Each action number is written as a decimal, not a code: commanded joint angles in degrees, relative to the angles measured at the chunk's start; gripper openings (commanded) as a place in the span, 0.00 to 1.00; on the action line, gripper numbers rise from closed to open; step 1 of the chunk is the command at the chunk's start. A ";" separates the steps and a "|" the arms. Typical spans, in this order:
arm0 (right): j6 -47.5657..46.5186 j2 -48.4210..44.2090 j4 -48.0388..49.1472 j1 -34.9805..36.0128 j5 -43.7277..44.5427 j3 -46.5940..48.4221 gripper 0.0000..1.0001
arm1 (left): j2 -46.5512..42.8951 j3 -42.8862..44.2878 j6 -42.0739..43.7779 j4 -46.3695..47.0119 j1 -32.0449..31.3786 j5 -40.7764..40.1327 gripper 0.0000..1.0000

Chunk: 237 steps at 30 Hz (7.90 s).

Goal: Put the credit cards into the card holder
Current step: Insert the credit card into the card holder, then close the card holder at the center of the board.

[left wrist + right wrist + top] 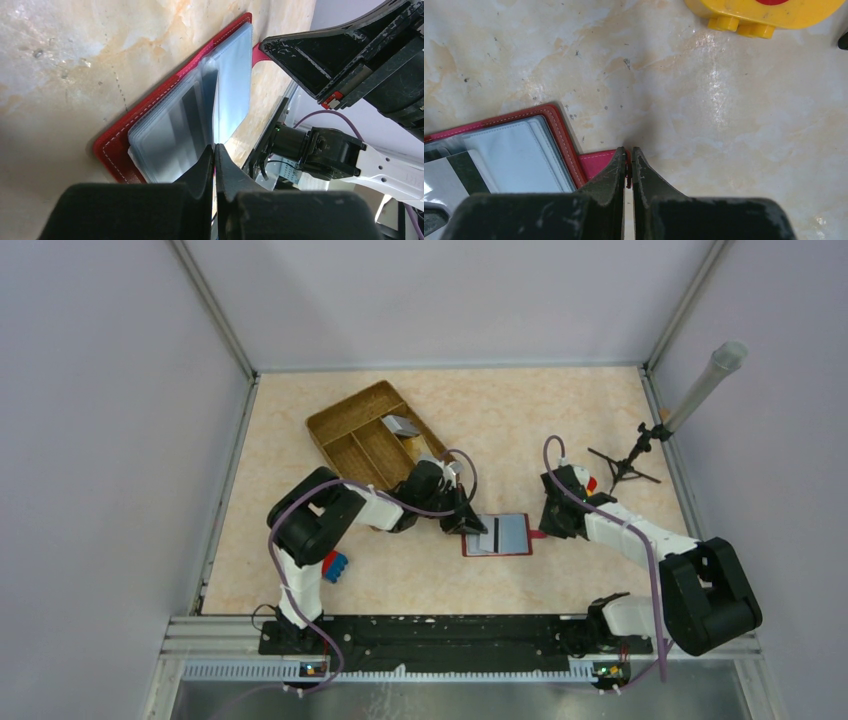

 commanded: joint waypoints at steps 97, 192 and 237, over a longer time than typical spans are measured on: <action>0.32 -3.44 -0.31 -0.44 -0.82 -0.67 0.00 | 1.59 15.10 9.31 -19.47 -8.05 -13.92 0.52; -2.08 -8.49 -4.73 16.33 -13.81 20.92 0.67 | -34.15 -6.57 11.27 -29.72 -5.79 -27.02 0.83; 2.50 -6.44 11.06 0.61 -27.55 -7.60 0.49 | -4.34 10.01 18.52 -31.09 -8.56 -25.84 0.52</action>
